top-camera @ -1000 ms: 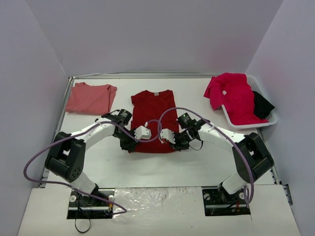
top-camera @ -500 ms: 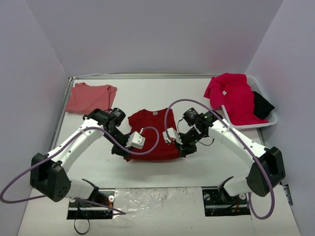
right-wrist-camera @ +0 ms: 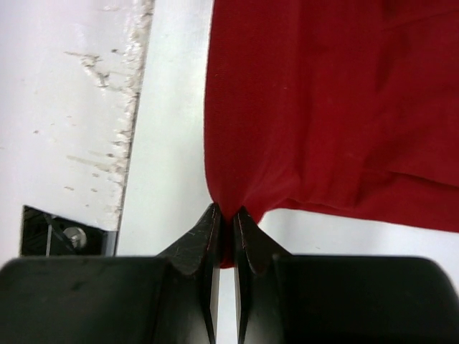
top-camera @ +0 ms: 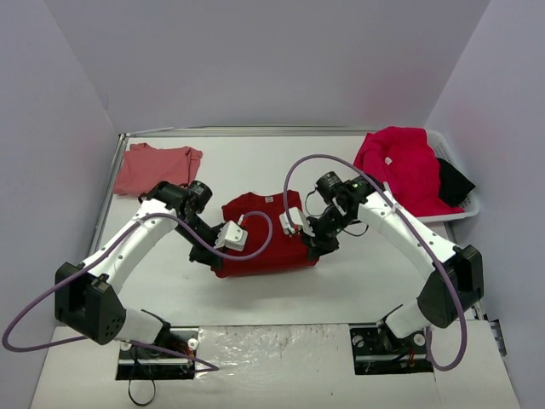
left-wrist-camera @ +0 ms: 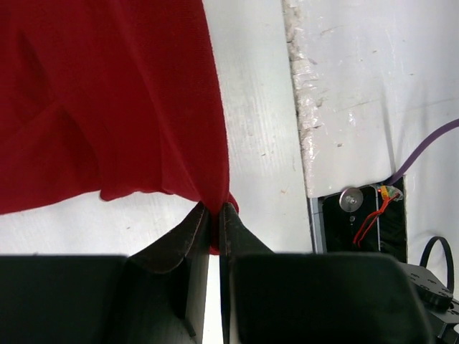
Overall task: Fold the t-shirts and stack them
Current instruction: Fold the long partially folded tshirt into a neat square
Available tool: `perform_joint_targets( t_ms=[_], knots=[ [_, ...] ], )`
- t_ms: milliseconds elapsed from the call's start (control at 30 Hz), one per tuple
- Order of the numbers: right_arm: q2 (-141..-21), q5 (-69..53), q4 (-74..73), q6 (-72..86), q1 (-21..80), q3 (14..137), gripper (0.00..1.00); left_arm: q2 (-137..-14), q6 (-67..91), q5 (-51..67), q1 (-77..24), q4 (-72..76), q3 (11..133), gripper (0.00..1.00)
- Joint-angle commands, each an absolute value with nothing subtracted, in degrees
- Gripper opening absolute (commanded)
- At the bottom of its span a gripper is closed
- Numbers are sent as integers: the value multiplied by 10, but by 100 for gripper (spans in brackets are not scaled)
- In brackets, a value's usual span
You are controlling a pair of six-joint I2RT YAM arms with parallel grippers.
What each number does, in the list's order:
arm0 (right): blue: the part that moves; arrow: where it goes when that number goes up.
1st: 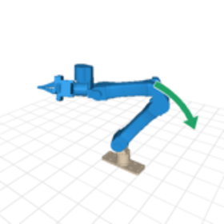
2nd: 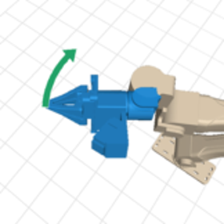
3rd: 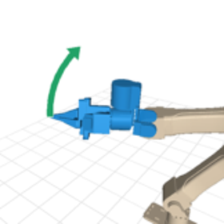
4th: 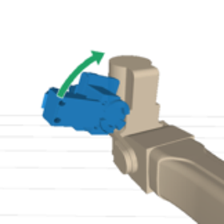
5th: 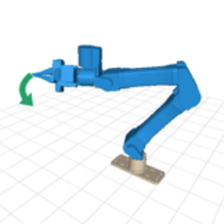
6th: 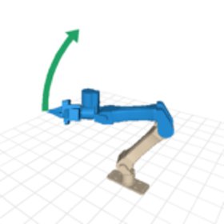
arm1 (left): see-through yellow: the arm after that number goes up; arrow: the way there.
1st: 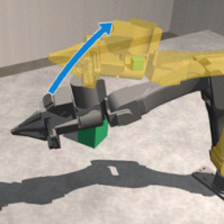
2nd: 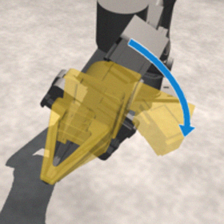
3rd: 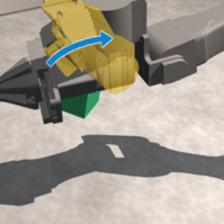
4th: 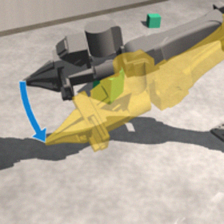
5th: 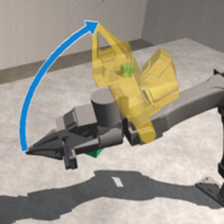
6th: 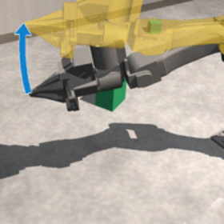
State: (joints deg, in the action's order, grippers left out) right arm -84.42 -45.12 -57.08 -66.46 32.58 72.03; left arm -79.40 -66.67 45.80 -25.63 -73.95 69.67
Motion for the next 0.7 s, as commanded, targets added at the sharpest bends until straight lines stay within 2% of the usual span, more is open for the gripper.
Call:
perform_joint_targets(
  t_ms=[0,667],
  knots=[
    [-860,-436,-593,-679,307,774,0,-802,-661,449,-236,-783,742,2],
    [-1005,-430,-557,-717,229,905,0,-873,-632,393,-191,-701,831,2]
  ],
)
